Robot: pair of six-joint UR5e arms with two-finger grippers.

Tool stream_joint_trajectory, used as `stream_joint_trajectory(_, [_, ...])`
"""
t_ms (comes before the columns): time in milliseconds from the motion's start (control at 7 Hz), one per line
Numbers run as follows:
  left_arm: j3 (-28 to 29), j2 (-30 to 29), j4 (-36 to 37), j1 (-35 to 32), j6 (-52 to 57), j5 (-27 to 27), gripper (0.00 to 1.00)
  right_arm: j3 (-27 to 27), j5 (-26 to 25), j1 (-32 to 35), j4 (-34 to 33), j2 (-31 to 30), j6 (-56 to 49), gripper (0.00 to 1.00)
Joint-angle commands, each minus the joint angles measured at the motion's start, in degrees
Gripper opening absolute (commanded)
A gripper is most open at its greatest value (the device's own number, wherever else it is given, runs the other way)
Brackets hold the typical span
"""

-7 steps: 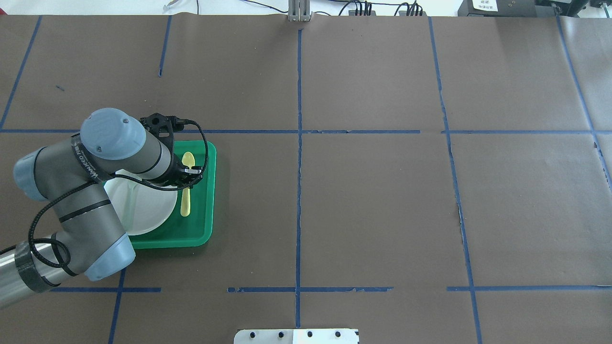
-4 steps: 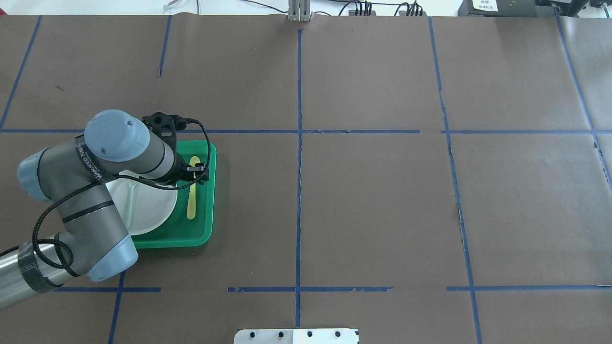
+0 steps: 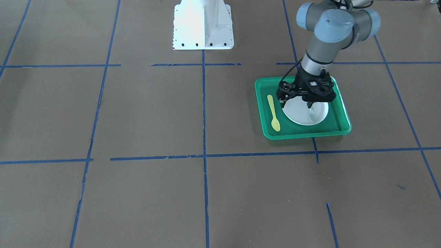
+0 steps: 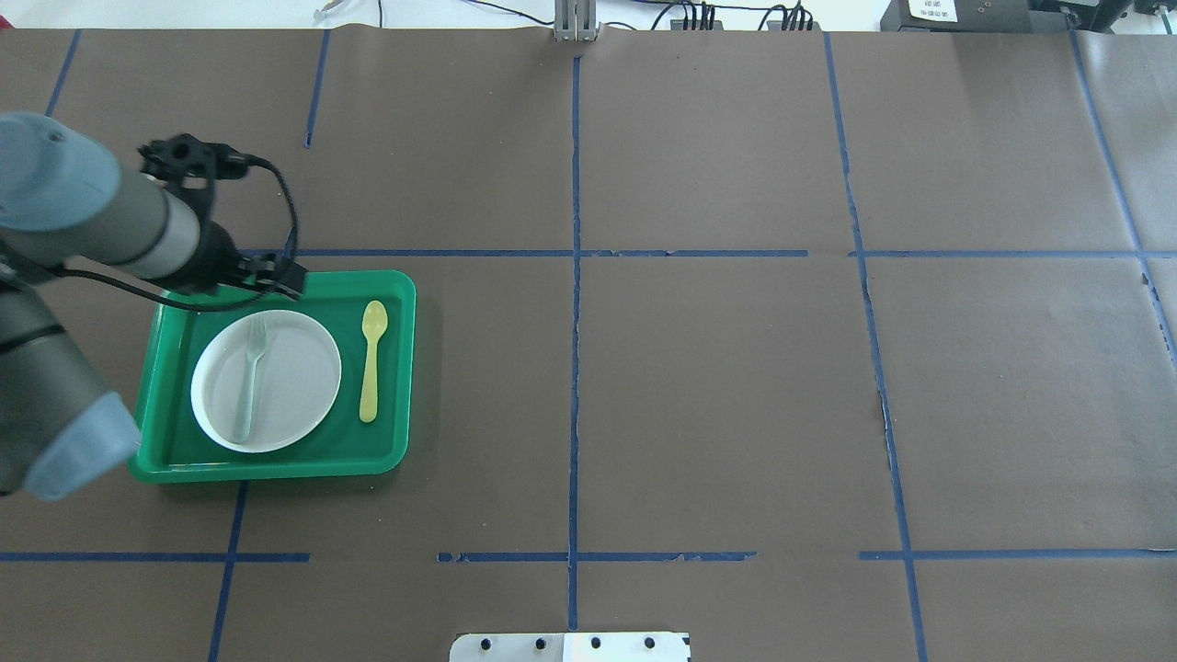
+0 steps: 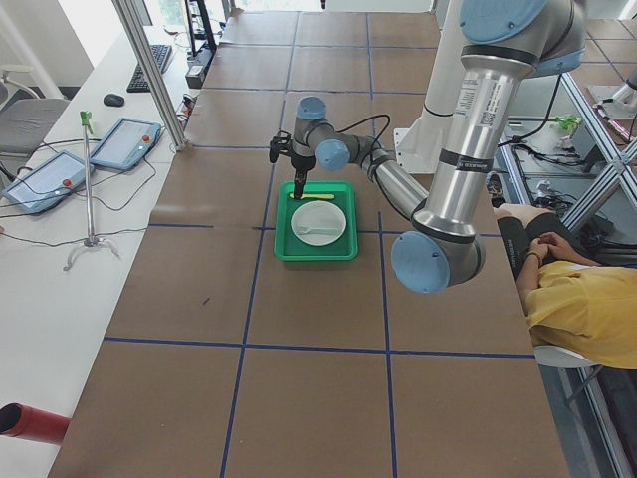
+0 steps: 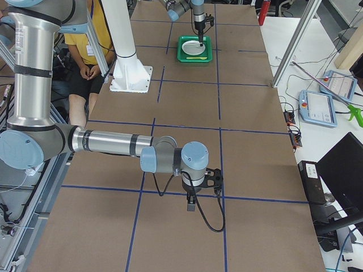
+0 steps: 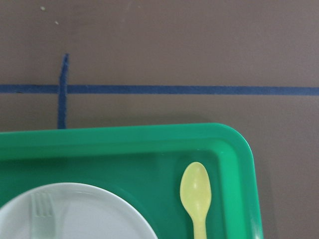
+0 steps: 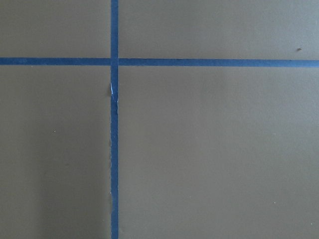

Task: Place spoon
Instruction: 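Open the left gripper and lift it away from the tray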

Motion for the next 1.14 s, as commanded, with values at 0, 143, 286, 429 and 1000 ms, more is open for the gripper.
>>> stream_joint_trajectory(0, [-2.4, 9.7, 7.1, -17.6, 30.2, -6.1, 1.00, 0.0, 0.0, 0.0, 0.0, 0.0, 0.0, 1.00])
stream_joint_trajectory(143, [-1.0, 14.9, 9.0, -24.8, 41.9, -8.0, 1.00, 0.0, 0.0, 0.0, 0.0, 0.0, 0.0, 1.00])
stream_joint_trajectory(286, [2.3, 17.1, 9.1, -33.2, 49.7, -8.3, 1.00, 0.0, 0.0, 0.0, 0.0, 0.0, 0.0, 1.00])
stream_joint_trajectory(429, [6.9, 18.5, 9.0, -39.7, 60.1, -10.0, 1.00, 0.0, 0.0, 0.0, 0.0, 0.0, 0.0, 1.00])
stream_joint_trajectory(1000, [9.6, 23.0, 8.9, -43.4, 65.3, -18.6, 1.00, 0.0, 0.0, 0.0, 0.0, 0.0, 0.0, 1.00])
